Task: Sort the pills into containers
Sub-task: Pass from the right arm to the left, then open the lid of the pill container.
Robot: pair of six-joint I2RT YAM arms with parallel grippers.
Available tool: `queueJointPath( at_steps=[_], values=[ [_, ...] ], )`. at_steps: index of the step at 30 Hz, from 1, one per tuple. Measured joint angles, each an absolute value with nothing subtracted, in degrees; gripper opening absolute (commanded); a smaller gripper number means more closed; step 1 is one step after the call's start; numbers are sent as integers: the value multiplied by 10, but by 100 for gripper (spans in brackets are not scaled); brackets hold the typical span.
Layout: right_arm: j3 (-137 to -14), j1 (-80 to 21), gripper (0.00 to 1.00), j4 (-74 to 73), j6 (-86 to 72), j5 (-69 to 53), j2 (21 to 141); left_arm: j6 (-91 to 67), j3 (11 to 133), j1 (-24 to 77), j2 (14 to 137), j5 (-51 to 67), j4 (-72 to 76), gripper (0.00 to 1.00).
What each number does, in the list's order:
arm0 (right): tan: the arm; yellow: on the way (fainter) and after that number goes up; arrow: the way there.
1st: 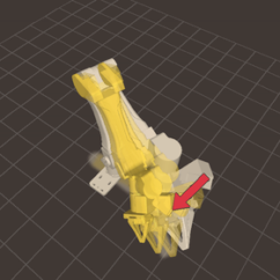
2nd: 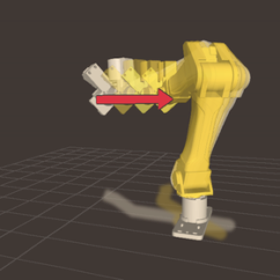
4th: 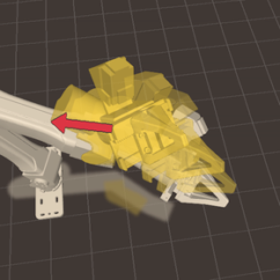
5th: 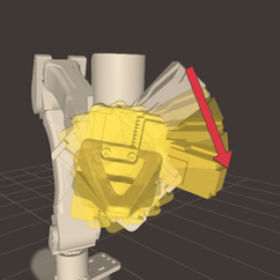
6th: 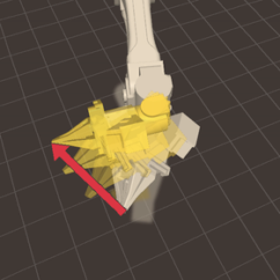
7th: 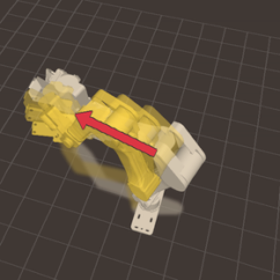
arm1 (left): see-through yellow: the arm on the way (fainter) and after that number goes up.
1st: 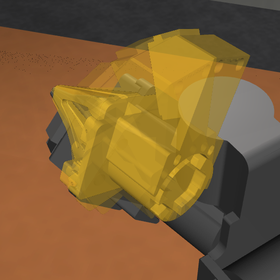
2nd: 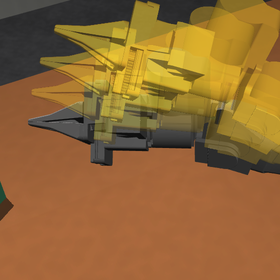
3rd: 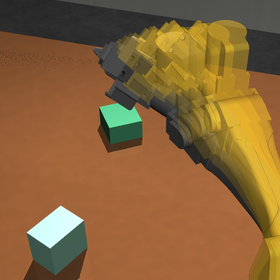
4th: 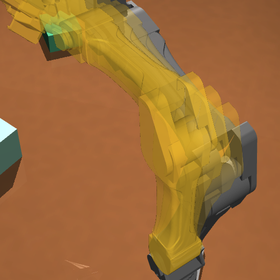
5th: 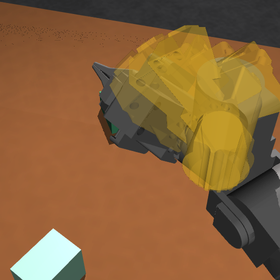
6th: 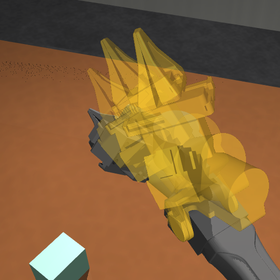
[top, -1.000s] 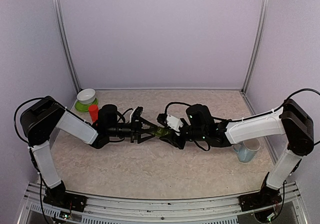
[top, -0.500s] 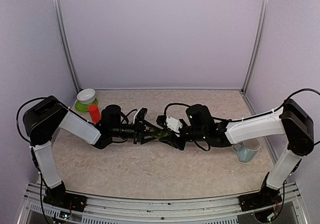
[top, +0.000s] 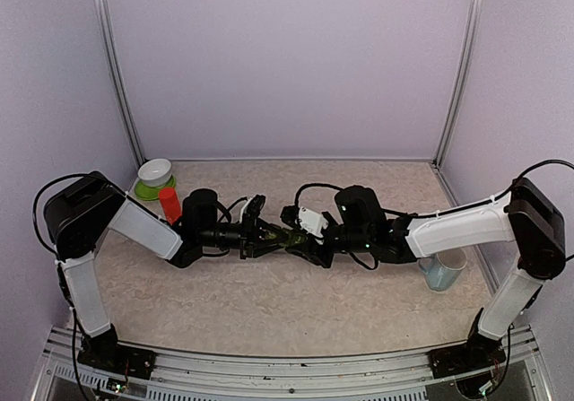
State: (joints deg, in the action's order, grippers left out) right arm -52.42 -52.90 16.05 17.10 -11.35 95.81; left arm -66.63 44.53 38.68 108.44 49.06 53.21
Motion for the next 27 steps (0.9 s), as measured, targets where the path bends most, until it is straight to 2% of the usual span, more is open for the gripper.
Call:
queueJointPath(
  at_steps=[4,7,8,13,27],
  values=[
    [-524,-531,72,161,172,-110,958,-667,445,387,1084,492,536,20],
    [-520,-531,86,162,176,-109,955,-669,445,387,1084,492,538,20],
    [-515,-532,87,162,178,-106,950,-670,445,387,1084,492,540,20],
    [-482,-535,86,171,203,-71,917,-673,445,385,1084,491,541,20],
    [-470,-574,68,196,300,55,915,-673,445,380,1082,490,540,21]
  ],
)
